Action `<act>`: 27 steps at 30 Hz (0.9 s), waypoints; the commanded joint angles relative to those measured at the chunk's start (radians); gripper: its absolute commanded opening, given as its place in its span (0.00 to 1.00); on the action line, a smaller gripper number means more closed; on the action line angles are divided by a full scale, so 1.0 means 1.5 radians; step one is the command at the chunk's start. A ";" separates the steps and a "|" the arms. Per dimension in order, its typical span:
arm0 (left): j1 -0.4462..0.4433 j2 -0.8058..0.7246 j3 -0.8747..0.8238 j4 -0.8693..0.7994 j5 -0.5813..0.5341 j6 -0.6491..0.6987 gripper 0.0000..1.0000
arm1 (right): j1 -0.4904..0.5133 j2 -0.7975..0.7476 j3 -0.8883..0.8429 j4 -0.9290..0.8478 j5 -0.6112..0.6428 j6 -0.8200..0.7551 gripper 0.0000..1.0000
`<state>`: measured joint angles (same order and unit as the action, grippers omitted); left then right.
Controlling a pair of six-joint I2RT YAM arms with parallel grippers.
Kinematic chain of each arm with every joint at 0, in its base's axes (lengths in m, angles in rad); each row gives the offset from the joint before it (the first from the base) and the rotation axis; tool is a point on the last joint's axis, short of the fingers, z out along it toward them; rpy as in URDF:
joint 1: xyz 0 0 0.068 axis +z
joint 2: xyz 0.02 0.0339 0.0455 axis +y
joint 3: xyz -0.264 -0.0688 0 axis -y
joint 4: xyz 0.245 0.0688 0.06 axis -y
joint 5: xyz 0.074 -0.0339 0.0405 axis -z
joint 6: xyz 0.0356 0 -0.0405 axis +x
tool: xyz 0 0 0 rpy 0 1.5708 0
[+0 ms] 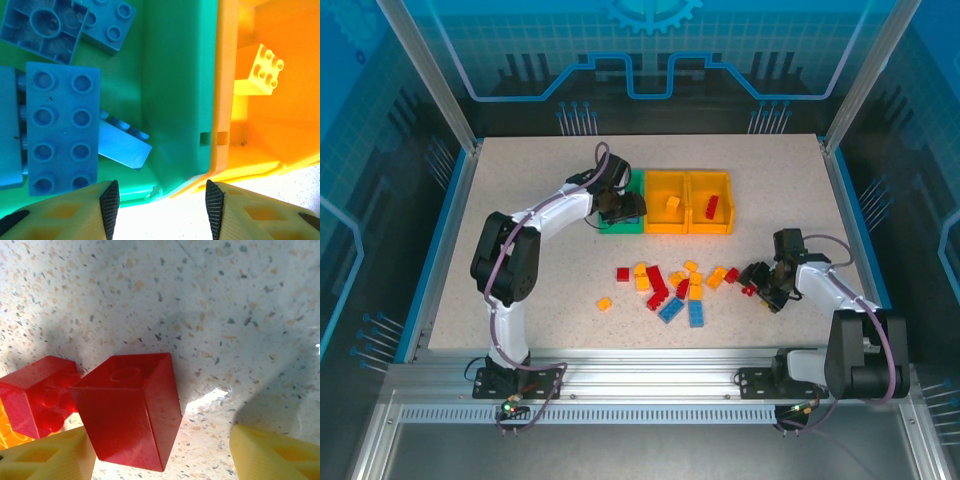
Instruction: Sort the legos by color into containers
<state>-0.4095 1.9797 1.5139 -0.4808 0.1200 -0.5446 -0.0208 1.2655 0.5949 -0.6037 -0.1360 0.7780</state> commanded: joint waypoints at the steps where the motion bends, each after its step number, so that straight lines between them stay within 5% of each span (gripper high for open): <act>1: 0.003 0.003 0.017 -0.009 -0.013 -0.001 0.53 | -0.011 -0.018 -0.008 -0.026 0.001 -0.020 0.72; 8: 0.005 -0.030 -0.014 -0.002 -0.029 -0.003 0.58 | -0.011 -0.039 -0.004 -0.034 0.005 -0.025 0.72; 17: 0.005 -0.155 -0.097 -0.024 -0.062 0.021 0.80 | -0.009 0.040 0.042 -0.040 0.047 -0.065 0.66; 22: 0.005 -0.224 -0.177 -0.029 -0.074 0.014 0.98 | -0.005 0.066 0.074 -0.044 0.060 -0.086 0.53; 27: 0.005 -0.294 -0.280 -0.039 -0.099 -0.005 0.99 | 0.023 0.064 0.108 -0.057 0.079 -0.120 0.36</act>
<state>-0.4088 1.5852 1.1599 -0.4938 0.0124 -0.5266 -0.0101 1.3563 0.7120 -0.6502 -0.0494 0.6415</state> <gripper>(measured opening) 0.986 0.382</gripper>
